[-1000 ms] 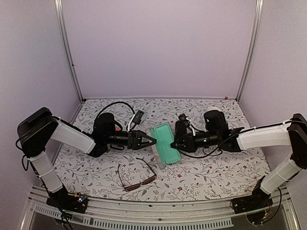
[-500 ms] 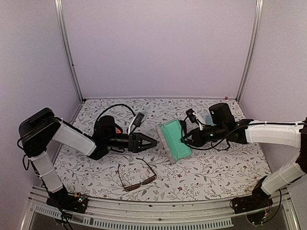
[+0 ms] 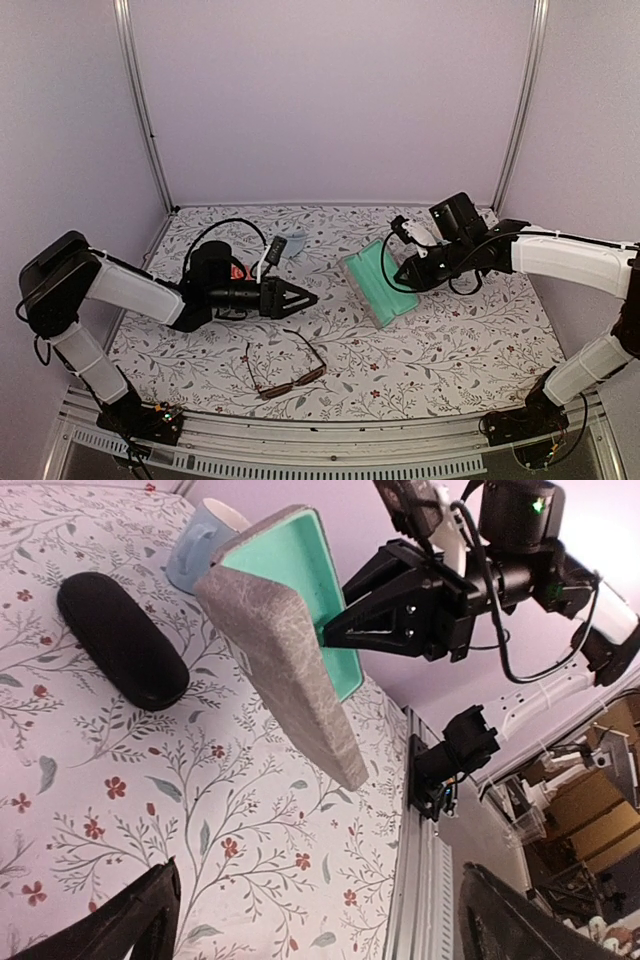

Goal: Organize the sunglasses
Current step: Place the opened sunglasses case at the center of the board.

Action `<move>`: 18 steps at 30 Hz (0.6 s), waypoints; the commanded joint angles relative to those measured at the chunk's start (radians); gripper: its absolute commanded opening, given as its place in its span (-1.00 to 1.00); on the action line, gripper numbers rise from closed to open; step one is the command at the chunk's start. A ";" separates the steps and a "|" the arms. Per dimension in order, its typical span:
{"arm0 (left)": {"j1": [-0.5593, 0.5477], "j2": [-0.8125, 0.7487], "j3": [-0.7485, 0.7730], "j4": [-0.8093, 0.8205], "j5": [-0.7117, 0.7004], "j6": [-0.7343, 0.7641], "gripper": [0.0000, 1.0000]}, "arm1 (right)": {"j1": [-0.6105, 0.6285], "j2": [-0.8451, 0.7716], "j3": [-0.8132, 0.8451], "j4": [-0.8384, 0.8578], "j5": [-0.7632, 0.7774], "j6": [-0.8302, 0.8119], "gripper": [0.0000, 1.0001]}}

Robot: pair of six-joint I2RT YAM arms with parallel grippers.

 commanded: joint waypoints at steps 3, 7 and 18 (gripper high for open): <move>0.017 -0.109 0.030 -0.259 -0.179 0.136 0.97 | 0.034 0.113 0.151 -0.187 0.179 -0.128 -0.95; 0.031 -0.135 0.038 -0.322 -0.243 0.138 0.98 | 0.089 0.190 0.206 -0.242 0.233 -0.189 -0.95; 0.048 -0.161 0.032 -0.355 -0.291 0.120 0.98 | 0.176 0.409 0.371 -0.367 0.388 -0.298 -0.96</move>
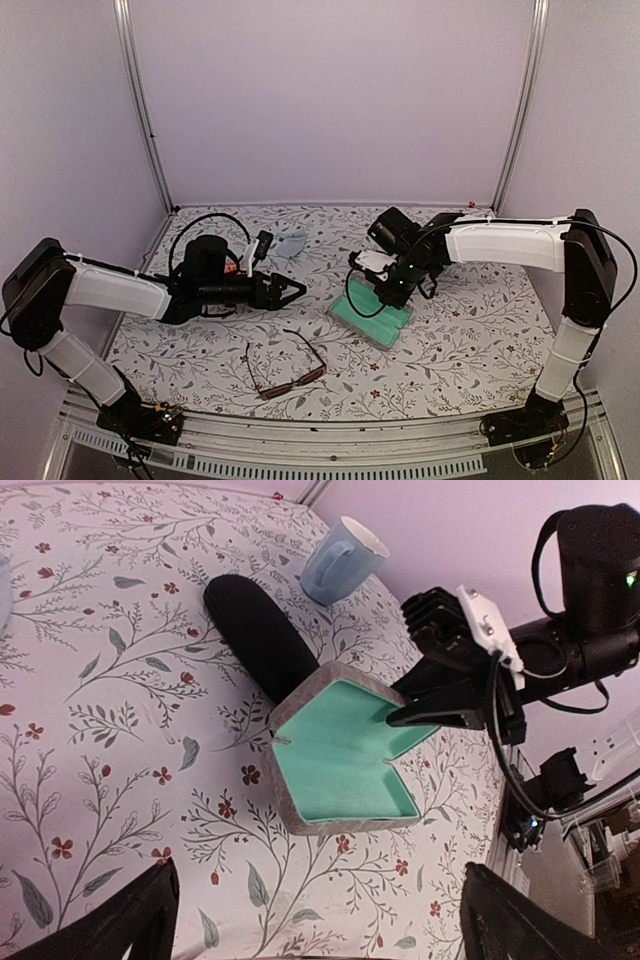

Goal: Organize the sunglasses
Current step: Place the opened sunglasses case at the center of the board.

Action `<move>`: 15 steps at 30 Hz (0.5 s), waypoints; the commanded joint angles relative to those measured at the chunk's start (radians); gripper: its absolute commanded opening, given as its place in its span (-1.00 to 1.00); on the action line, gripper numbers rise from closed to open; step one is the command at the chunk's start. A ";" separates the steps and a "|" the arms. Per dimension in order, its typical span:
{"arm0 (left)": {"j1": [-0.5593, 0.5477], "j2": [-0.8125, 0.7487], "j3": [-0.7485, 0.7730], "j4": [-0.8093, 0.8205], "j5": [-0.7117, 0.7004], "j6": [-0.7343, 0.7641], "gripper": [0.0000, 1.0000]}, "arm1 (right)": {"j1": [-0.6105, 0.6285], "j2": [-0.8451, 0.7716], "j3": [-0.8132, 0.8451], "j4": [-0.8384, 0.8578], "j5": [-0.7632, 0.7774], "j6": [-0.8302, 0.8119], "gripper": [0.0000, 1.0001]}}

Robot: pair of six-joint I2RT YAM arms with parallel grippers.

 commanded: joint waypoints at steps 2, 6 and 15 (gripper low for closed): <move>0.015 -0.019 0.015 -0.025 -0.027 0.008 0.98 | 0.032 0.084 0.070 -0.069 0.132 -0.053 -0.96; 0.018 -0.018 0.017 -0.031 -0.027 0.010 0.98 | 0.039 0.109 0.095 -0.083 0.160 -0.064 -0.96; 0.021 -0.002 0.024 -0.031 -0.026 0.009 0.98 | 0.056 0.108 0.150 -0.105 0.212 -0.098 -0.94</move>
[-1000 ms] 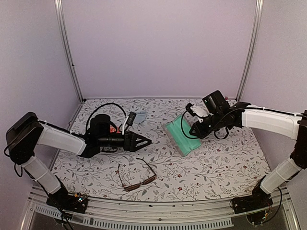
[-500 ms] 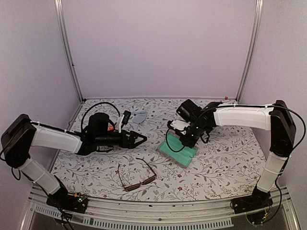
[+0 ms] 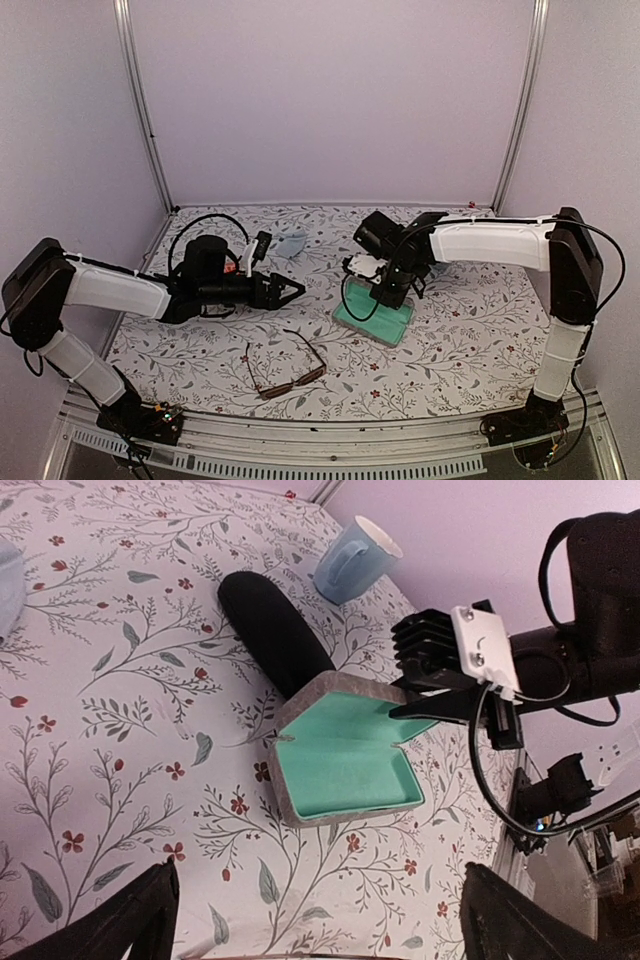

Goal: Organize the sunglasses
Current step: Place the opened sunglasses case at the center of the board, then pick up the glasses cleaning cloth at the center of the board.

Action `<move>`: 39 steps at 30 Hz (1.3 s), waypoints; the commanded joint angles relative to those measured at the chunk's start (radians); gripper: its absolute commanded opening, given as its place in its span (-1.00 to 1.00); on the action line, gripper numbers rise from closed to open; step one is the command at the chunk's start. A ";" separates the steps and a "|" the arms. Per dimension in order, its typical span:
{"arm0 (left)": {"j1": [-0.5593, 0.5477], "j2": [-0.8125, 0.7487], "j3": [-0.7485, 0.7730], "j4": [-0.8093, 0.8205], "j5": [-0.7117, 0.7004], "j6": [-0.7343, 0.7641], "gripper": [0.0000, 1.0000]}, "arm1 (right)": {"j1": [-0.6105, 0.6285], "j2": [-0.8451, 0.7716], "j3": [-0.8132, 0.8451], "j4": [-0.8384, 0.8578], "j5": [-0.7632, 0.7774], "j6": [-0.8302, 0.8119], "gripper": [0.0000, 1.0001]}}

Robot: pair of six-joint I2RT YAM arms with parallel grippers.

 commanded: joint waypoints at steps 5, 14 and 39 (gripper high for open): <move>0.019 0.008 0.028 -0.010 -0.005 0.011 0.98 | 0.016 0.044 0.065 -0.023 0.093 -0.043 -0.92; 0.027 0.012 0.053 -0.043 -0.024 0.022 0.98 | 0.025 0.066 0.070 -0.012 0.124 -0.027 -0.41; 0.172 0.435 0.628 -0.512 -0.309 0.326 0.56 | 0.024 -0.294 -0.232 0.345 -0.055 0.125 0.53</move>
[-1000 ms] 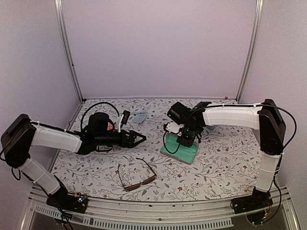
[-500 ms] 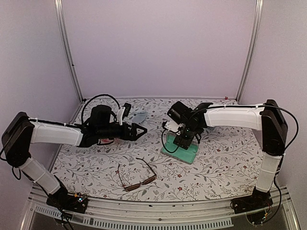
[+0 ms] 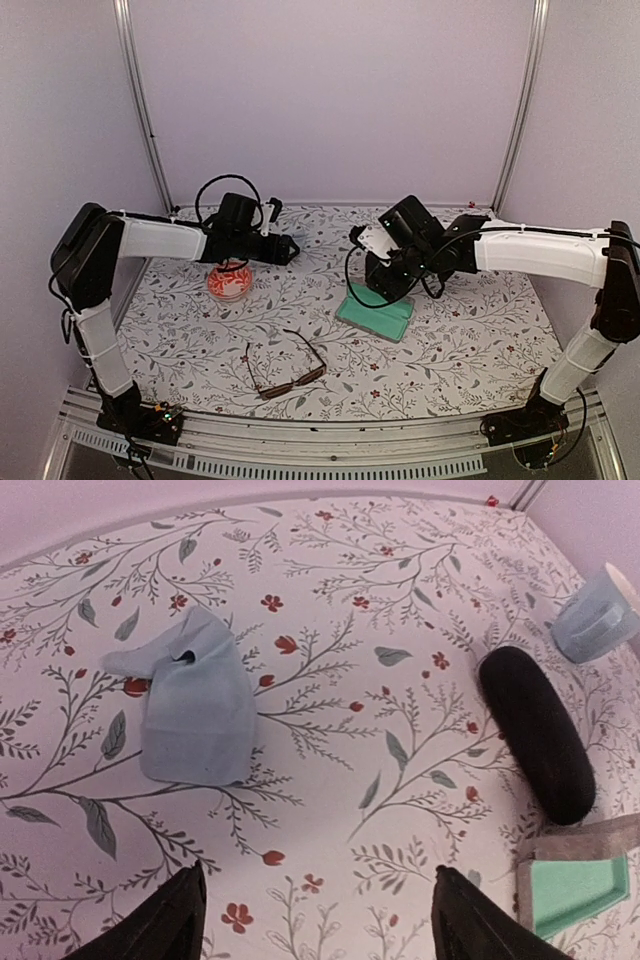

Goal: Organize the sunglasses
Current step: Pick up the glasses cleaning cloth at the center of the board.

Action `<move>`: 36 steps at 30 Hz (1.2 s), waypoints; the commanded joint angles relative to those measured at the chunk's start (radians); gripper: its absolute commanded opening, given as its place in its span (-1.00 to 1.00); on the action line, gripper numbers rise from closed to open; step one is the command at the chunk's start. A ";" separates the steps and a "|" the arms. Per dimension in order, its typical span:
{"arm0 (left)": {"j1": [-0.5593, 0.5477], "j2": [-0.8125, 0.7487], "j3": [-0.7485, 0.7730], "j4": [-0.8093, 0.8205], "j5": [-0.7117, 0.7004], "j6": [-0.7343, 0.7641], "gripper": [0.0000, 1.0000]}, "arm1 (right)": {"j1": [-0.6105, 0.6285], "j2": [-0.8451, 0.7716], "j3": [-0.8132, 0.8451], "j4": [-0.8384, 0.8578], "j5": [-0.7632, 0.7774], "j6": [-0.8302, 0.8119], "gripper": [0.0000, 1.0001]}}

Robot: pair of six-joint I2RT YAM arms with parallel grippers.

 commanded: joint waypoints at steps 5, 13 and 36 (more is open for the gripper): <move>0.088 0.265 0.248 -0.145 -0.018 0.083 0.40 | 0.005 -0.054 -0.086 0.079 -0.061 0.062 0.52; 0.108 0.430 0.449 -0.255 -0.086 0.117 0.11 | 0.004 -0.059 -0.104 0.085 -0.069 0.068 0.52; 0.071 0.431 0.365 -0.240 -0.081 0.093 -1.00 | 0.004 -0.037 -0.106 0.084 -0.069 0.077 0.50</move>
